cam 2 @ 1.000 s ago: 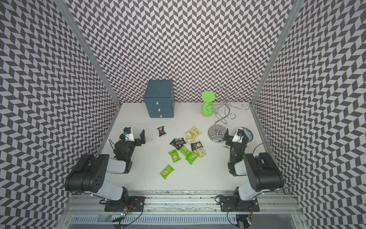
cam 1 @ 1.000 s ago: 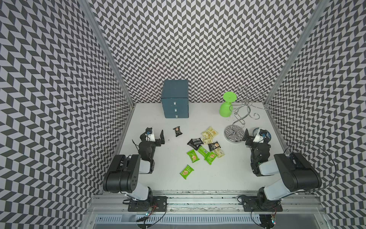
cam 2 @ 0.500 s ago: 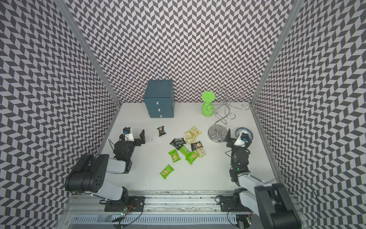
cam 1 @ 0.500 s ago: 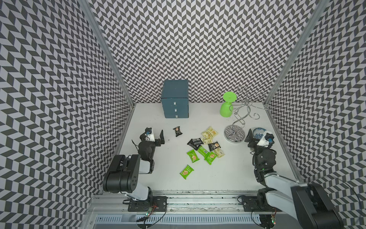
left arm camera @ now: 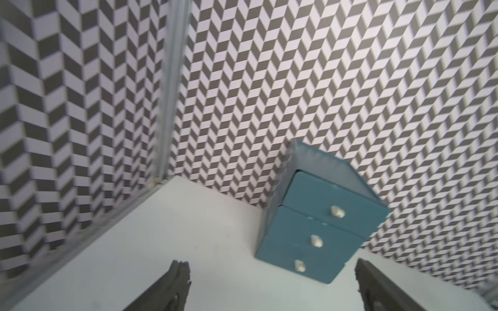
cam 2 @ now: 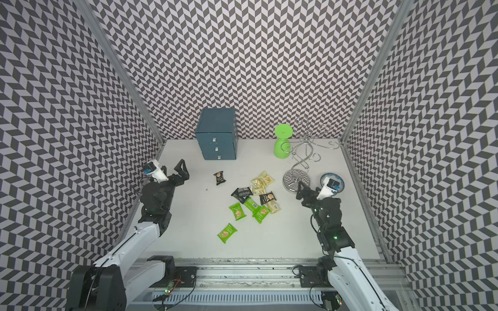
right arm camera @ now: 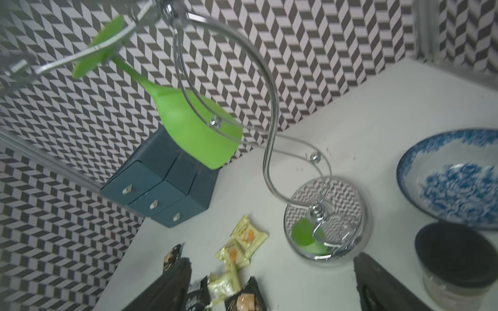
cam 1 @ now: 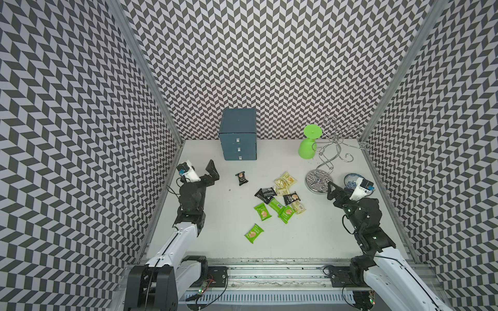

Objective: Place the cookies into the drawer by color
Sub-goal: Open the drawer in the storage box.

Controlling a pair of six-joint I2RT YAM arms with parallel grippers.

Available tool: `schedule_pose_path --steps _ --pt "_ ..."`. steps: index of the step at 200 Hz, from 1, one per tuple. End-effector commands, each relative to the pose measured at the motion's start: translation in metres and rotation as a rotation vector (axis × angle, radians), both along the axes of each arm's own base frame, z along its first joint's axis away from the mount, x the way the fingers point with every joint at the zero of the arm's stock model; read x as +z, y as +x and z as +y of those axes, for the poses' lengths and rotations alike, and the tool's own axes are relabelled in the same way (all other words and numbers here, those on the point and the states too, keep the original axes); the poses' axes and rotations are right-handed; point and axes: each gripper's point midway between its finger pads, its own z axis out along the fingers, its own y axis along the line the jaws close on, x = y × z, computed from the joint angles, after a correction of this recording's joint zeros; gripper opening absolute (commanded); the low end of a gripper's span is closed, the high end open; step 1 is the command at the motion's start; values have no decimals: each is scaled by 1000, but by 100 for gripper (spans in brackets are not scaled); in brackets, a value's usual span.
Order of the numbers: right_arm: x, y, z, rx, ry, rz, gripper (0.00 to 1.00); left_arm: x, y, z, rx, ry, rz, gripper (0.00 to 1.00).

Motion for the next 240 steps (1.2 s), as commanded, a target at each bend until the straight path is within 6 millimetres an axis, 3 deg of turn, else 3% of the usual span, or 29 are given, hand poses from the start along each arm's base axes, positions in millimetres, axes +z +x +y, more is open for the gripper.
schedule_pose_path --steps 1,15,19,32,59,84,99,138,159,203,240 --pt "-4 -19 39 181 134 115 94 -16 7 -44 -170 -299 214 99" --pt "-3 -22 45 205 129 132 94 -6 12 -73 -326 -455 231 100" --pt "-3 -30 61 294 168 157 94 -4 15 -79 -356 -495 238 100" --pt "-4 -40 78 389 188 187 94 -3 25 -96 -444 -604 269 100" --pt "-3 -61 109 586 227 228 96 3 58 -114 -527 -679 285 100" --pt "3 -70 128 675 306 244 97 -8 95 -125 -570 -736 318 100" --pt "8 -67 133 677 345 233 97 -15 115 -128 -582 -772 321 99" --pt "19 -49 135 628 334 211 97 -23 154 -124 -538 -813 282 74" --pt "17 -42 132 600 289 217 97 -31 170 -121 -528 -826 284 66" --pt "15 -37 130 589 217 231 97 -34 180 -111 -523 -860 241 53" --pt "18 -36 130 582 234 223 97 -35 186 -116 -567 -857 243 36"
